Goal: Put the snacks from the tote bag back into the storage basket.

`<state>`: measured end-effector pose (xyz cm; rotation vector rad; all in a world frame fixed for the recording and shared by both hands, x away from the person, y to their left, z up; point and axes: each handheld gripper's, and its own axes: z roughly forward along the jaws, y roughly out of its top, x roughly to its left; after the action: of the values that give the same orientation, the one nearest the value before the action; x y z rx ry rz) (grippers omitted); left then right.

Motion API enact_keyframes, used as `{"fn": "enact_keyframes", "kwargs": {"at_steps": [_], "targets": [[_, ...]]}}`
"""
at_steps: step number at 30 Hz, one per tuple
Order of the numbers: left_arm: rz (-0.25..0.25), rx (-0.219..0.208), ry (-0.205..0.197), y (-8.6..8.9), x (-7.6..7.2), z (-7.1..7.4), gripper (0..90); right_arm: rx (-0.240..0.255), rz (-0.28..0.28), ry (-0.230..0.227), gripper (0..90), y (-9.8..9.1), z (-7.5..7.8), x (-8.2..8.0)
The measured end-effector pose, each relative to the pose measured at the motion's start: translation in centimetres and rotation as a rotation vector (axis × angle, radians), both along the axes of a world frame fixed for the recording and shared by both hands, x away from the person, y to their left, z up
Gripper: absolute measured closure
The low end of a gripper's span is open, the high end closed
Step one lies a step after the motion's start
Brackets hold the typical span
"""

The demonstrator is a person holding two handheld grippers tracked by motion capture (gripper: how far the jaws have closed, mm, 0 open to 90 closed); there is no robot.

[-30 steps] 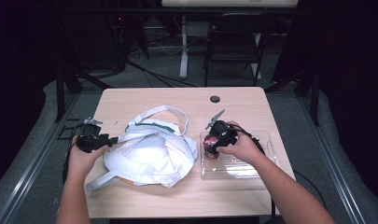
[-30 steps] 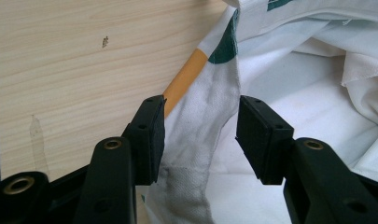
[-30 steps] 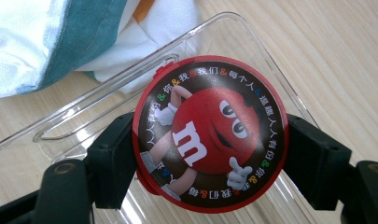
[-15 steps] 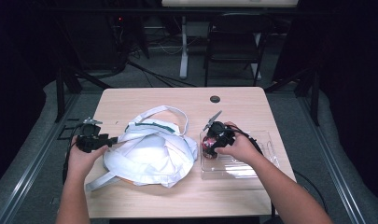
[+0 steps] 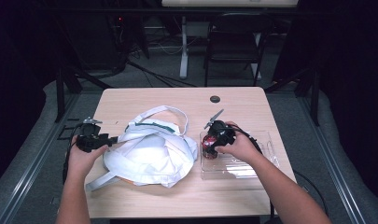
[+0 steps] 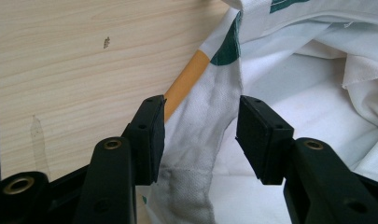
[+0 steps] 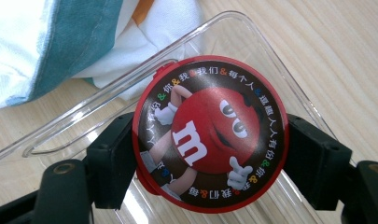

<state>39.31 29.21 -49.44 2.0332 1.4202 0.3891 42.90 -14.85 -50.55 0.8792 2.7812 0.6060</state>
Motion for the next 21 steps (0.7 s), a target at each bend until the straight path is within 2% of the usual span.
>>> {"fn": "enact_keyframes", "kwargs": {"at_steps": [14,17,18,21], "targets": [[0.002,-0.001,-0.003,0.08,-0.09,0.10,52.1,0.001,-0.023,0.002,23.1,0.25,-0.31,0.00],[0.006,-0.001,-0.006,0.08,-0.09,0.06,52.1,0.006,-0.035,0.013,22.6,0.21,-0.35,-0.03],[0.006,-0.001,-0.005,0.07,-0.09,0.06,52.1,0.023,-0.048,0.006,22.6,0.22,-0.48,-0.12],[0.003,0.001,-0.002,0.03,-0.10,0.08,52.1,0.009,-0.042,0.015,21.9,0.07,-0.28,-0.10]]}}
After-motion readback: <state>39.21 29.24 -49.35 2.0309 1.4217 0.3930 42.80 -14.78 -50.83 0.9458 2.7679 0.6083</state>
